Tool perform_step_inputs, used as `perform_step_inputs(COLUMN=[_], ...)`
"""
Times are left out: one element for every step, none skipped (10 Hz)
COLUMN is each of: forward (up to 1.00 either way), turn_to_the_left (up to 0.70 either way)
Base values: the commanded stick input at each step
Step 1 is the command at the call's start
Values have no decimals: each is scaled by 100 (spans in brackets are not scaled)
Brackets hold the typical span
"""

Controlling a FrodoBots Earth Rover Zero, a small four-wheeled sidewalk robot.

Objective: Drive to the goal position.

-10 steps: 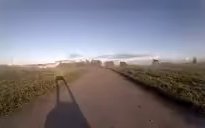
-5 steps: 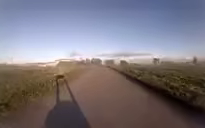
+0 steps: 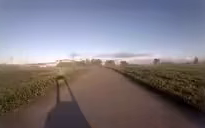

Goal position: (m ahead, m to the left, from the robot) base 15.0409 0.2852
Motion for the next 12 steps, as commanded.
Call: perform_step_inputs(forward=[70, 70, 70, 70, 70, 70, 70, 70, 70, 70, 70, 70], turn_to_the_left=[0, 0, 0, 0, 0, 0, 0, 0, 0, 0, -35, -35])
